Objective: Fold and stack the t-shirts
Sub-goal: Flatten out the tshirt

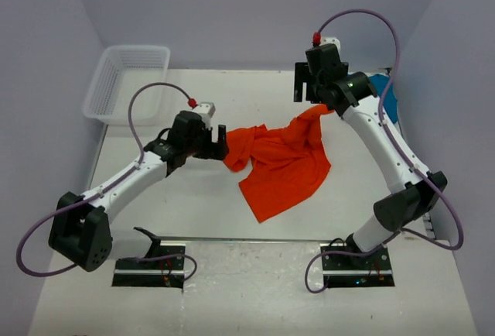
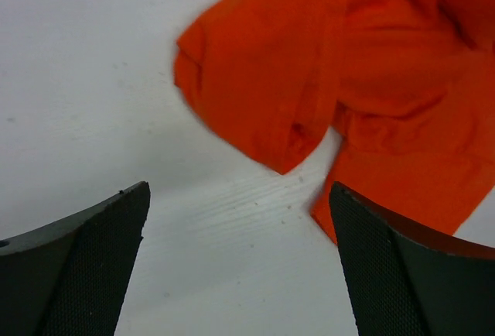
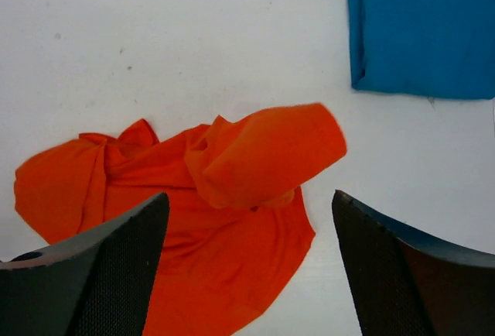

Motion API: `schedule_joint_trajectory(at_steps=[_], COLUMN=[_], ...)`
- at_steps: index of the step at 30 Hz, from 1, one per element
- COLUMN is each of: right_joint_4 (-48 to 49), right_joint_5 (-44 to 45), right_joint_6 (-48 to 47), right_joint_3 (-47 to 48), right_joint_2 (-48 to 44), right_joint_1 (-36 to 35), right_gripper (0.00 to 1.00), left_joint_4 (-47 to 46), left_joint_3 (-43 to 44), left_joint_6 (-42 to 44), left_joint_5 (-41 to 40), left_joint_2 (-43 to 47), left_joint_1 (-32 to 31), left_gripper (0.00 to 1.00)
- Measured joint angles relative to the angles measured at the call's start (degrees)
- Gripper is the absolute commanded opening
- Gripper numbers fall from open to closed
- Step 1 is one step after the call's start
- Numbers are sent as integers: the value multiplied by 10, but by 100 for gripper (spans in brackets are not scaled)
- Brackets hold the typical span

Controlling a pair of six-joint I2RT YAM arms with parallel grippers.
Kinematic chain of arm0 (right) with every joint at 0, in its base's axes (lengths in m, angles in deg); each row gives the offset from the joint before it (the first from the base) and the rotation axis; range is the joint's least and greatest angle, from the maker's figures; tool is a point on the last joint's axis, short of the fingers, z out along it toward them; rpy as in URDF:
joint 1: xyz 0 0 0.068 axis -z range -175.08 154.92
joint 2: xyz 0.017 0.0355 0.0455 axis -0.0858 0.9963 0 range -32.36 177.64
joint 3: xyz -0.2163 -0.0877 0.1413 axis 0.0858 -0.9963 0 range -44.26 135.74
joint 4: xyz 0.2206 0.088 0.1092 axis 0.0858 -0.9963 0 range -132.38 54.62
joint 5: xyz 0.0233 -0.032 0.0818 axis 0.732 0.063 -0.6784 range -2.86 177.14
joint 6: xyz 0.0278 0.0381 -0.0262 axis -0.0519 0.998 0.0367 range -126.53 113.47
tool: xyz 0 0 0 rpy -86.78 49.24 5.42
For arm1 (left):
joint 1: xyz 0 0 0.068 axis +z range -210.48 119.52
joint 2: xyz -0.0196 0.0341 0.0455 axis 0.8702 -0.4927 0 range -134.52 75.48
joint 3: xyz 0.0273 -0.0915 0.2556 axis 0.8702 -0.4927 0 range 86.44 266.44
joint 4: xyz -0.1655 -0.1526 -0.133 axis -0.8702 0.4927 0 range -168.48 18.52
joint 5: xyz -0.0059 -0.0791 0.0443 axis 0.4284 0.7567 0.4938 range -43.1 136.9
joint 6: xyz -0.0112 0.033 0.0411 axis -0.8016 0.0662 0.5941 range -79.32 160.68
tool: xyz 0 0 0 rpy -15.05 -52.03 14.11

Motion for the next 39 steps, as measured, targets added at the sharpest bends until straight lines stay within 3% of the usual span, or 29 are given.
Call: schedule_joint_trajectory(at_steps=[4, 7, 11, 16, 24, 31, 39], right_joint_4=[-24, -34, -7, 24, 65, 101, 120], right_joint_5=[-4, -21, -75, -135, -196, -217, -228], right_joint_6=[-2, 2, 18, 33, 63, 91, 109], right_joint_3=[56, 58, -61, -210, -348, -369, -400], right_joint_2=[29, 7, -99, -232, -248, -202, -213], right_joint_1=[2, 0, -7, -23, -69, -134, -143], right_gripper=[85, 73, 57, 49, 47, 42, 40], left_joint_4=[-14, -13, -11, -12, -7, -9, -9], left_joint_3=[0, 11, 12, 12, 34, 73, 81], left_joint_6=[8, 8, -8, -29, -48, -49, -48], left_joint_5=[19, 2, -33, -89, -172, -194, -218], left_joint_2=[-68, -138, -203, -224, -224, -249, -294], left_joint_1=[-74, -127, -170, -195, -225, -229, -229], left_gripper=[87, 81, 74, 72, 71, 68, 65])
